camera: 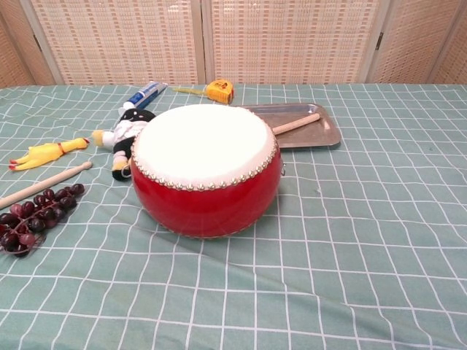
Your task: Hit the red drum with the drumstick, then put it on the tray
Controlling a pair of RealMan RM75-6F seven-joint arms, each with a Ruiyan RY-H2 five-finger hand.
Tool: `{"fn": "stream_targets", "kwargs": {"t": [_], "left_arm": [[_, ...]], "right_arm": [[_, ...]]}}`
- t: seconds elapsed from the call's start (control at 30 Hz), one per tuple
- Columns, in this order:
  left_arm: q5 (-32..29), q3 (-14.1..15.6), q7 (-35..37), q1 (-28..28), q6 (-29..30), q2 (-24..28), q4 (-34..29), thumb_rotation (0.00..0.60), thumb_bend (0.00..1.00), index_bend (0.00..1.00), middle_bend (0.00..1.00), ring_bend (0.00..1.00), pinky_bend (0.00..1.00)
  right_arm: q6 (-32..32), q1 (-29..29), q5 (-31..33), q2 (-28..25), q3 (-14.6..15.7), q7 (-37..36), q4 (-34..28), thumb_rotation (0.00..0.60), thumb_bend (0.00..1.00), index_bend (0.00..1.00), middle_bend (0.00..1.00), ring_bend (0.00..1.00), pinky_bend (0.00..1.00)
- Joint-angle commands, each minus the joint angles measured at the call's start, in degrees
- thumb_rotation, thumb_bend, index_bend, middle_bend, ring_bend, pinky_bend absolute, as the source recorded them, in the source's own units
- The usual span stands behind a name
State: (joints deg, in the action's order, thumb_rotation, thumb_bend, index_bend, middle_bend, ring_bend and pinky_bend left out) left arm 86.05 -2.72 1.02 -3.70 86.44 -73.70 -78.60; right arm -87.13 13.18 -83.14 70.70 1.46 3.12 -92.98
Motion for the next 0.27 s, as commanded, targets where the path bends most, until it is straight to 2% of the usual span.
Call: {"fn": "stream_targets", "kwargs": {"t": [0.03, 0.27], "left_arm": [[0.1, -0.2, -0.5, -0.1, 0.4, 0.0, -0.3, 0.6, 0.31, 0.09, 0.05, 0.08, 0.02], [0.2, -0.2, -1.7, -0.4, 0.4, 0.3, -1.1, 0.6, 0.31, 0.09, 0.05, 0.08, 0.02]], "right_arm": [[-1.2, -1.9, -1.6, -1.0, 1.2, -1.8, -0.8, 0.6, 0.12, 0.07, 0.08, 0.03, 0.08], [-2.8, -4.4, -3.7, -1.8, 1.5, -2.1, -1.5, 0.6, 0.12, 0.07, 0.08, 0.03, 0.07]]}}
